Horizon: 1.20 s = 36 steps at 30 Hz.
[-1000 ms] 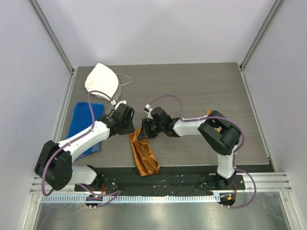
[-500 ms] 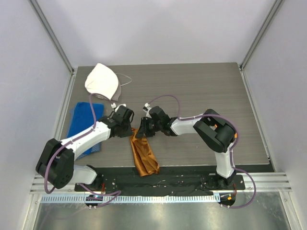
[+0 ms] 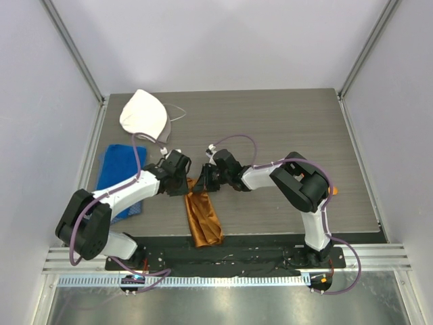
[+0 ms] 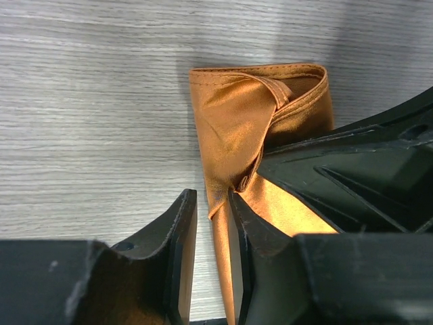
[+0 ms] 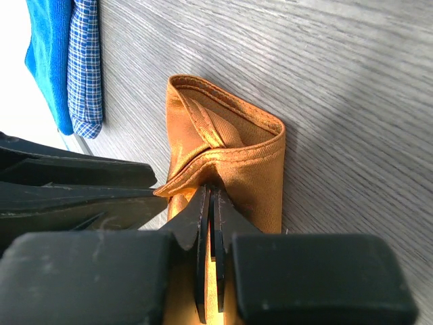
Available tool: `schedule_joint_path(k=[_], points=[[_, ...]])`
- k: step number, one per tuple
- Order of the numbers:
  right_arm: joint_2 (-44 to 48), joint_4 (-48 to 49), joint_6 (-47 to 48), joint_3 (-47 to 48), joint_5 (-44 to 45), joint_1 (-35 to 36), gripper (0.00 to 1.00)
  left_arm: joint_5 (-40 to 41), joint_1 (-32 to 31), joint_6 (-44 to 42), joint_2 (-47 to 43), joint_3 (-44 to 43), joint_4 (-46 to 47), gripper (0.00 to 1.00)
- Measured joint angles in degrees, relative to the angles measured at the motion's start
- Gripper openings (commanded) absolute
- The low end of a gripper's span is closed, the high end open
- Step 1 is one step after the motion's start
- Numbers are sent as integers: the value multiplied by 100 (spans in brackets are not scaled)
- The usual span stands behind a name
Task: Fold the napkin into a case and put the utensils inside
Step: Grasp the top corner of the smaller rectangle folded napkin from the folded napkin.
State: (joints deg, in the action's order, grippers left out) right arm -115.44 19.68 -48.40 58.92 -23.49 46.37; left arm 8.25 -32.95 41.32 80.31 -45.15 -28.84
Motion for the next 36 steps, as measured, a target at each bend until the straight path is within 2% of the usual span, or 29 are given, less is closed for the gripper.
schedule_joint_path(k=[17, 30, 36], points=[[0, 0, 2, 2, -9, -9, 7, 15, -118, -177, 317, -210, 70, 29], [0, -50, 0, 66, -37, -9, 6, 269, -125, -295, 496, -424, -11, 4], [-24, -42, -87, 184, -127, -4, 6, 234, -138, -282, 389, -415, -13, 0]])
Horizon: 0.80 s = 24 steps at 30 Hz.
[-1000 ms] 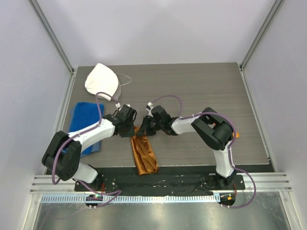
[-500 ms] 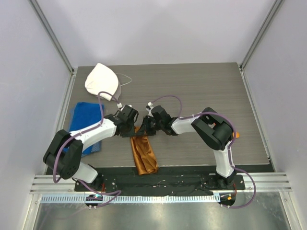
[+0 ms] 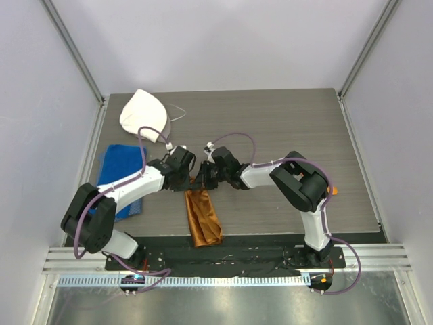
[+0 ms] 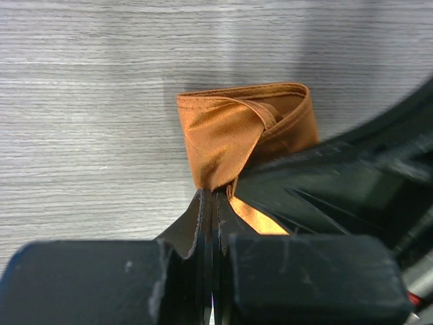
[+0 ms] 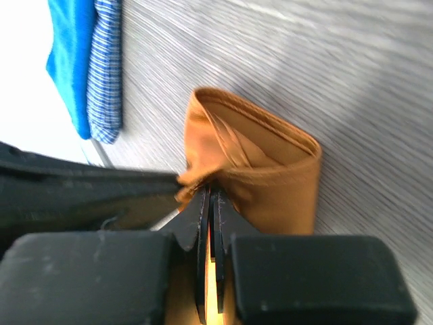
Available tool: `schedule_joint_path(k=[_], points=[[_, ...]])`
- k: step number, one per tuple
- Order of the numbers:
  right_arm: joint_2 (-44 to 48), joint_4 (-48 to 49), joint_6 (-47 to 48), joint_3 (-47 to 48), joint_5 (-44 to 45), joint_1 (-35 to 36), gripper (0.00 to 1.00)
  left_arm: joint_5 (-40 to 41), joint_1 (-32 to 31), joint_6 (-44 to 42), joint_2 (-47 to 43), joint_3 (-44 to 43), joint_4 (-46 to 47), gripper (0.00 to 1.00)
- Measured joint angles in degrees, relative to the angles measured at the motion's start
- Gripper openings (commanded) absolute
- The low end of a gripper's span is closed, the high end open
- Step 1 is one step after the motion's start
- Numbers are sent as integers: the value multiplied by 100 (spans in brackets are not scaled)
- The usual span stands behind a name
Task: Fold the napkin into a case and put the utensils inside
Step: Grasp the top corner of the smaller rectangle folded napkin from the folded napkin.
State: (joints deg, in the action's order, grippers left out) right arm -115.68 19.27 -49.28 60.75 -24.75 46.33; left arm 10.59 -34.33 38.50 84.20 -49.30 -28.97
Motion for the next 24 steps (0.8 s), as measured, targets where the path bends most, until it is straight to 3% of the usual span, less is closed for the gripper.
schedule_joint_path(k=[16, 24], points=[[-745, 1318, -817, 116, -404, -190, 6, -264, -17, 70, -306, 179, 42, 0], [-1021, 2146, -1659, 55, -627, -380, 6, -105, -15, 179, 55, 210, 129, 0]])
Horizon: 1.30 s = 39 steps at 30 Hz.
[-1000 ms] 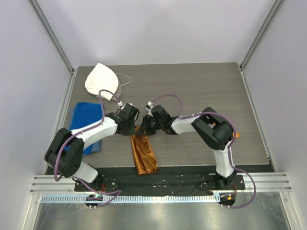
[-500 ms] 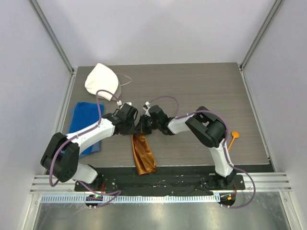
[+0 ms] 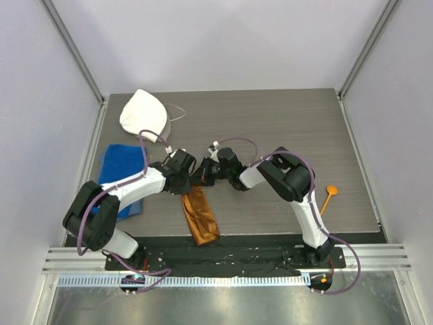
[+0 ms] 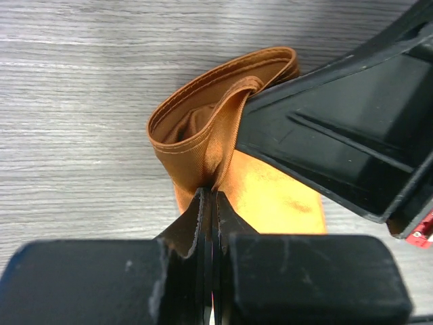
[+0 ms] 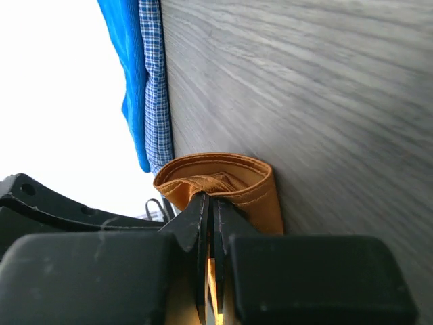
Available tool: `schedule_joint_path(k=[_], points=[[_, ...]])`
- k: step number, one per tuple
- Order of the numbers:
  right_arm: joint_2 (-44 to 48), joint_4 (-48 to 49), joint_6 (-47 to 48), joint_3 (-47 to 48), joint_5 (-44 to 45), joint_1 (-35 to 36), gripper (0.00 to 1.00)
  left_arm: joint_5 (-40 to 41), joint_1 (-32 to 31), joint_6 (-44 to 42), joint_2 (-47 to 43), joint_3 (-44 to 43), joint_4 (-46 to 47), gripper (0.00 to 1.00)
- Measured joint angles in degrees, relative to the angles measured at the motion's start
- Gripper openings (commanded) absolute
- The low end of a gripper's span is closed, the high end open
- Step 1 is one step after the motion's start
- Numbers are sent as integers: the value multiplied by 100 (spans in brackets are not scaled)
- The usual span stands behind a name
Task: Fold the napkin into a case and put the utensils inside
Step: Grasp the top corner of the smaller rectangle folded napkin from the folded napkin.
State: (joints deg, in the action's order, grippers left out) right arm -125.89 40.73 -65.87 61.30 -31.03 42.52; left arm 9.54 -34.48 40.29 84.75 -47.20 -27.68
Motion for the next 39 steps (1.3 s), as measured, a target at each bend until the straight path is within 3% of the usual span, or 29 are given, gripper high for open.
schedule_joint_path(k=[4, 6, 11, 13, 17, 24, 29, 33, 39], points=[[-166, 214, -315, -9, 9, -7, 6, 105, 11, 26, 127, -2, 26, 0], [-192, 262, -382, -15, 7, -7, 6, 138, 26, 26, 162, -7, 24, 6], [-151, 229, -319, -52, 52, -7, 7, 140, 66, 39, 35, -35, -55, 36], [-61, 76, -227, -74, 107, -4, 7, 142, 85, 83, -146, -48, -133, 38], [164, -269, 0, -138, 227, 2, 7, 142, 181, 127, -573, -140, -315, 36], [354, -793, 332, -122, 376, 87, 7, 22, 459, 129, -518, -297, -271, 20], [586, -1255, 592, -116, 485, 144, 8, -61, 466, 173, -190, -343, -262, 29], [881, -1773, 905, -118, 577, 168, 11, -4, 466, 280, -481, -284, -269, 35], [1698, -2802, 1740, -175, 870, 190, 22, -11, 466, 570, -1375, 199, -369, 24]])
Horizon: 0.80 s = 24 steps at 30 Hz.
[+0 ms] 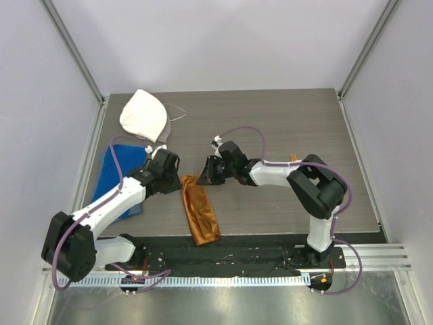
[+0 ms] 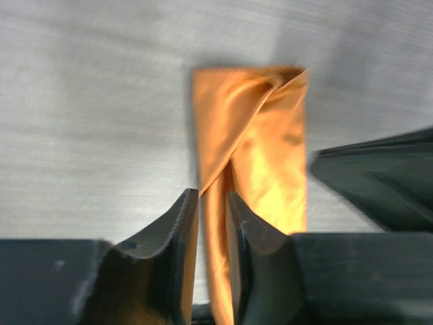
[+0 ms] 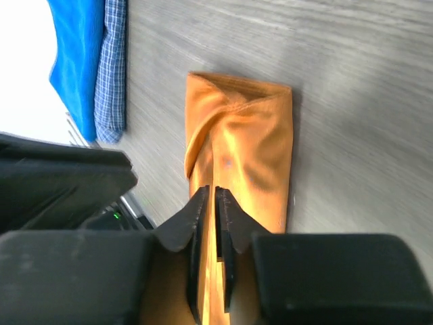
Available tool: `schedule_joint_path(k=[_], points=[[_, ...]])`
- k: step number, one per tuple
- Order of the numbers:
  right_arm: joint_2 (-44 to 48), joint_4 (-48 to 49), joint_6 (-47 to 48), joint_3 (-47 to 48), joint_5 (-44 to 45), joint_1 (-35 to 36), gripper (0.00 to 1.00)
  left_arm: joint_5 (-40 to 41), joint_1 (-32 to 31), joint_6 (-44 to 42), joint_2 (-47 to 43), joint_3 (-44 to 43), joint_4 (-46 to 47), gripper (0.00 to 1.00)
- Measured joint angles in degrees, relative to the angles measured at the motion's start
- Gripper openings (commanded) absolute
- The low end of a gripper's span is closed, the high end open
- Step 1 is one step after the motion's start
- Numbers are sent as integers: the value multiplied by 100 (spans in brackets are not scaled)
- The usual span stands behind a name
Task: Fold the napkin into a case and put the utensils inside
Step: Grasp the top corner of the smaller rectangle folded napkin from the folded napkin, then move the smaller rectangle folded napkin to the center of the board.
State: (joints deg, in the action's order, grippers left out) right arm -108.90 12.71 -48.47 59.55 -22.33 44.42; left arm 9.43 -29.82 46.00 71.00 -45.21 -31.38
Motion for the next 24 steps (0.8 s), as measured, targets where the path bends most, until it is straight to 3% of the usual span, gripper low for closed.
schedule_joint_path(k=[1, 5, 13, 24], points=[[162, -168, 164, -31, 57, 2, 28, -11, 0, 57, -120, 96, -46, 20], [708, -595, 706, -380, 221, 7, 32, -92, 0, 356, -358, 476, -260, 13], [896, -1047, 1049, -1106, 374, 7, 29, -286, -297, 940, -61, 1193, -337, 9], [953, -503, 739, -1403, 431, 96, 27, -942, -844, 1513, 964, 758, 890, 8]])
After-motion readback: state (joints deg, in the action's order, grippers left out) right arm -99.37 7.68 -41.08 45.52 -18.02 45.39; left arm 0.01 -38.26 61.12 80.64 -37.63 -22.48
